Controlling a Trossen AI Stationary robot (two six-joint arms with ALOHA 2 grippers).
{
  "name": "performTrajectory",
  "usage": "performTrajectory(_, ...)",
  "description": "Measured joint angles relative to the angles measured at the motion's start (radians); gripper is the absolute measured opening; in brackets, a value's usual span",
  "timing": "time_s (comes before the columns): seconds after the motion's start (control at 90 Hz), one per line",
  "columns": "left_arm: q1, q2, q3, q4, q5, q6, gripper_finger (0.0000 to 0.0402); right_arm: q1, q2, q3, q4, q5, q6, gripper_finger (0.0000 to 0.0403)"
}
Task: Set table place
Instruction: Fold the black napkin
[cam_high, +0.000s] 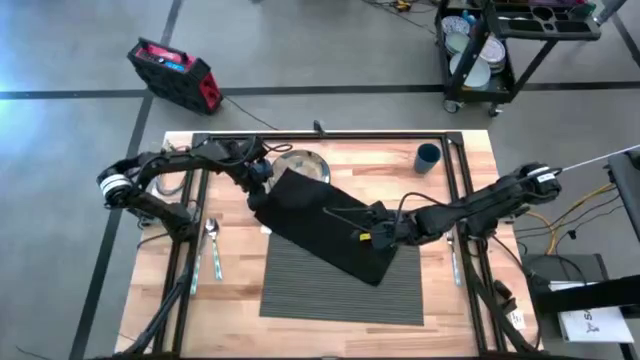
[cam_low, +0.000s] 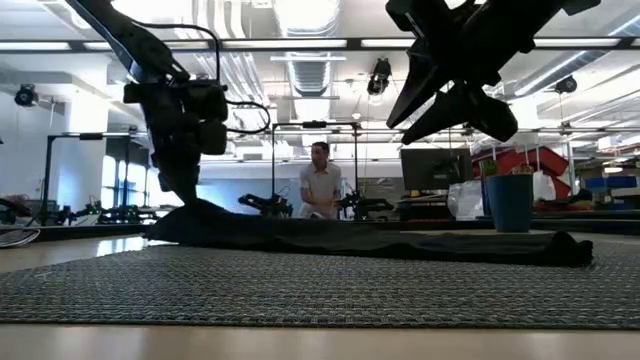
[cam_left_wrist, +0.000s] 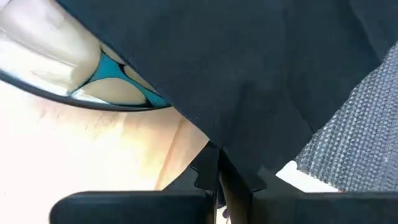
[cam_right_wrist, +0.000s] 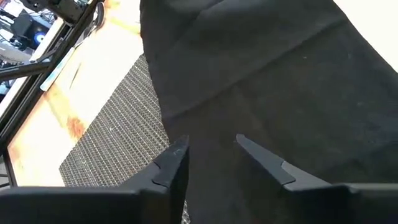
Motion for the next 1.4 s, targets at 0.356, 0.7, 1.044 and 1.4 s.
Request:
performTrajectory(0.356,-0.002,0.0,0.0,0.01,0.033,-0.007,0.0,-0.088,0.0,0.0,-0.01,-0.047,-0.039,0.0099)
performTrajectory(0.7,-0.001,0.0,0.0,0.011,0.033,-0.027,0.0,-0.316,0.002,0.0,-0.28,-0.277,-0.205,0.0117)
performTrajectory(1.044,0.002,-0.052,0.0,0.024,0.005,-0.024,0.0065,-0.343,-0.013,-0.008,-0.424,-0.341,-0.265,0.0153)
performTrajectory(1.4,0.003,-0.053,0.0,0.027,-0.03,-0.027,0.0135,-0.343,-0.012,-0.008,-0.413,-0.341,-0.273,0.0148)
